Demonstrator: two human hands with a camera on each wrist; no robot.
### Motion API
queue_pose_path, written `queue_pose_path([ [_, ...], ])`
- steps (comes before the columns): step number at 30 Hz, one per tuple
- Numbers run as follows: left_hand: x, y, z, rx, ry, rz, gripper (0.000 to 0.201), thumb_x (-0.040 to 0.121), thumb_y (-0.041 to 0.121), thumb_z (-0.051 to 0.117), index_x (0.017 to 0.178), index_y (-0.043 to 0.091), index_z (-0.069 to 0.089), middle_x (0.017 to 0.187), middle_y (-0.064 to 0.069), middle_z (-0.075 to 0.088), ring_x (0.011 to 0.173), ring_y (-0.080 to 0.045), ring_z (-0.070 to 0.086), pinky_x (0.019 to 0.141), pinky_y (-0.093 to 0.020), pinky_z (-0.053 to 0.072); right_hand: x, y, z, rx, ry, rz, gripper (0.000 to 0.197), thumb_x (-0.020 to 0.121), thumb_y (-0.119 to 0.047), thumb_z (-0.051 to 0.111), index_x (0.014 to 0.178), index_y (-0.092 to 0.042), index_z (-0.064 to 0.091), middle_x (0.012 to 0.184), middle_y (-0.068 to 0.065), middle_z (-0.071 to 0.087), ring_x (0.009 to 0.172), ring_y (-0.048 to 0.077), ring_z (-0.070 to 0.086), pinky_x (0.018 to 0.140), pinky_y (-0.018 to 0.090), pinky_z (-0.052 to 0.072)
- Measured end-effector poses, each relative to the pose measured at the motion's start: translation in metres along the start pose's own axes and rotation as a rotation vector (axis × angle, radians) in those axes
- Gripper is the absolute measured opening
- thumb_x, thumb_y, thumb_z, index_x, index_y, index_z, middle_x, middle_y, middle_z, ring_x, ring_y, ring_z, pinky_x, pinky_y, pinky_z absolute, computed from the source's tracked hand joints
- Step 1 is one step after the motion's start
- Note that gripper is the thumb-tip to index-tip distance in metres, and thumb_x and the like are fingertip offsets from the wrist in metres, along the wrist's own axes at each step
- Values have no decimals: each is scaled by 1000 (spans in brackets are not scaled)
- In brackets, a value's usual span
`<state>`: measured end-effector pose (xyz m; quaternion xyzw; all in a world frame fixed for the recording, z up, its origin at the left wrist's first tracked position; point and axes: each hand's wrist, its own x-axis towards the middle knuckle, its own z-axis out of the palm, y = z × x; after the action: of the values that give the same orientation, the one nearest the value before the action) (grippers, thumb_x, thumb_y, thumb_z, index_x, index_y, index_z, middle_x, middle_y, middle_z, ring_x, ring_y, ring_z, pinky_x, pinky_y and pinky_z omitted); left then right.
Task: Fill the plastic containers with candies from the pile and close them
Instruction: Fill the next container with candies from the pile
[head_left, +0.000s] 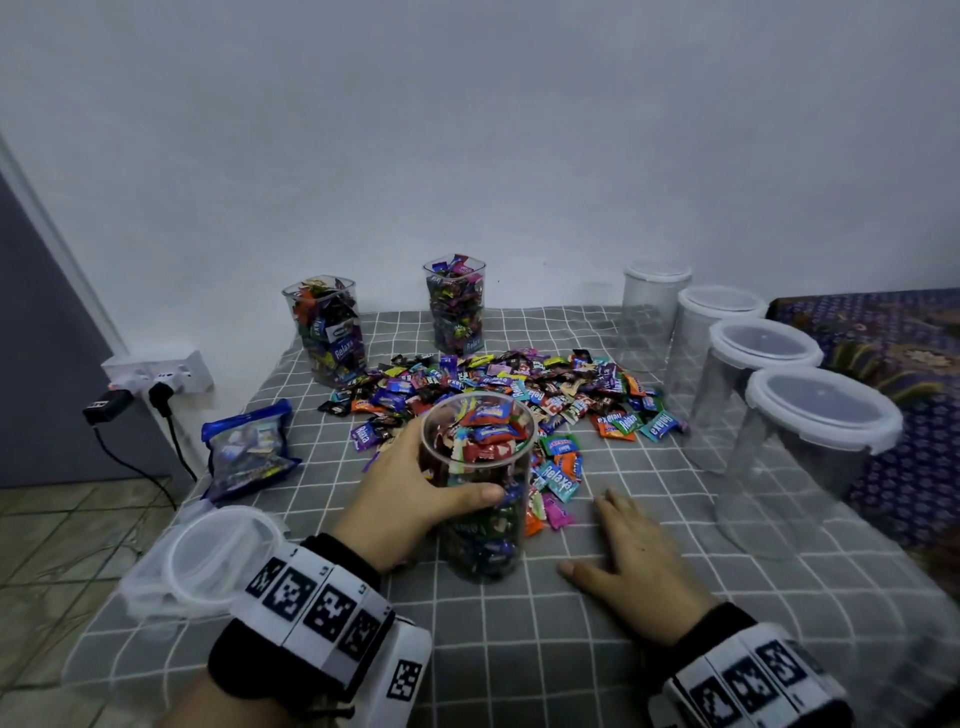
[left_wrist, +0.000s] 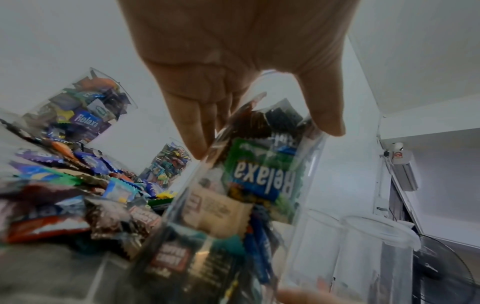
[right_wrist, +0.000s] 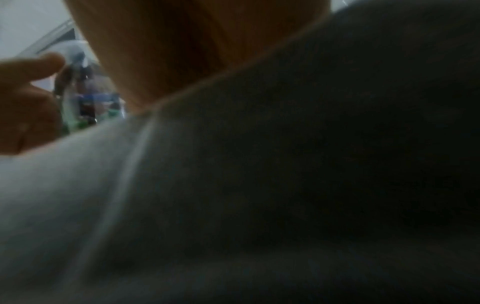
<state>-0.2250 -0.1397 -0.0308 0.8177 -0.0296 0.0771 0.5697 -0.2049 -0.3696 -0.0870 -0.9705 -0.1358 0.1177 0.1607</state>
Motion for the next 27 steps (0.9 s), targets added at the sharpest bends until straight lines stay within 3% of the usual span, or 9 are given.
queue_pose_path([
  [2,1,0,1,-22,29,2,93,32,53,82,117,34,50,119,14,60,109,0,57,95,-25,46,0,3,2,-79,3,20,159,13,-90,-31,151,-18,3,159,2,-4,146,16,-1,116,29,0],
  [5,-1,6,3,-79,52,16,84,33,44,83,110,29,54,101,24,67,96,8,61,81,-12,47,1,1,3,-146,-1,28,155,17,-84,-39,151,-18,3,159,2,-4,146,16,-2,116,31,-2],
  [7,1,10,-2,-118,72,31,79,36,34,85,108,27,55,95,28,68,89,9,62,75,-9,48,2,0,5,-163,10,30,154,19,-81,-42,151,-17,4,159,3,-4,146,17,-2,116,32,-2],
  [11,10,20,-29,-140,176,59,81,35,39,81,112,25,57,100,11,71,94,-1,65,77,-17,51,3,0,5,-184,-10,39,153,20,-80,-43,151,-15,3,159,4,-5,146,18,-4,116,32,-4],
  [15,22,22,-63,7,341,47,75,36,51,78,104,29,56,102,10,66,98,-9,62,88,-30,47,9,-2,3,-180,-14,56,153,21,-80,-43,151,-14,1,159,5,-6,146,19,-5,116,33,-5],
  [18,35,8,-81,107,489,10,75,49,41,88,113,23,52,106,5,62,102,-15,57,96,-35,44,12,-1,4,-182,-10,54,151,22,-80,-42,151,-13,0,159,6,-7,146,19,-5,116,33,-5],
  [21,52,-16,-95,164,596,-63,67,66,27,83,122,14,49,113,-5,60,101,-17,56,93,-32,44,12,0,4,-183,-10,49,148,24,-81,-42,150,-13,-2,158,6,-8,146,19,-6,115,32,-6],
  [25,68,-42,-108,192,690,-153,67,64,32,84,118,14,50,115,-10,63,107,-25,59,92,-33,45,12,1,6,-191,6,41,146,28,-80,-42,151,-13,-1,159,7,-7,146,19,-5,116,34,-5],
  [27,75,-46,-111,209,719,-170,68,67,32,83,122,11,49,120,-12,61,110,-26,57,89,-28,40,13,2,7,-187,11,37,144,29,-80,-41,150,-13,-2,158,7,-8,146,19,-6,115,33,-5],
])
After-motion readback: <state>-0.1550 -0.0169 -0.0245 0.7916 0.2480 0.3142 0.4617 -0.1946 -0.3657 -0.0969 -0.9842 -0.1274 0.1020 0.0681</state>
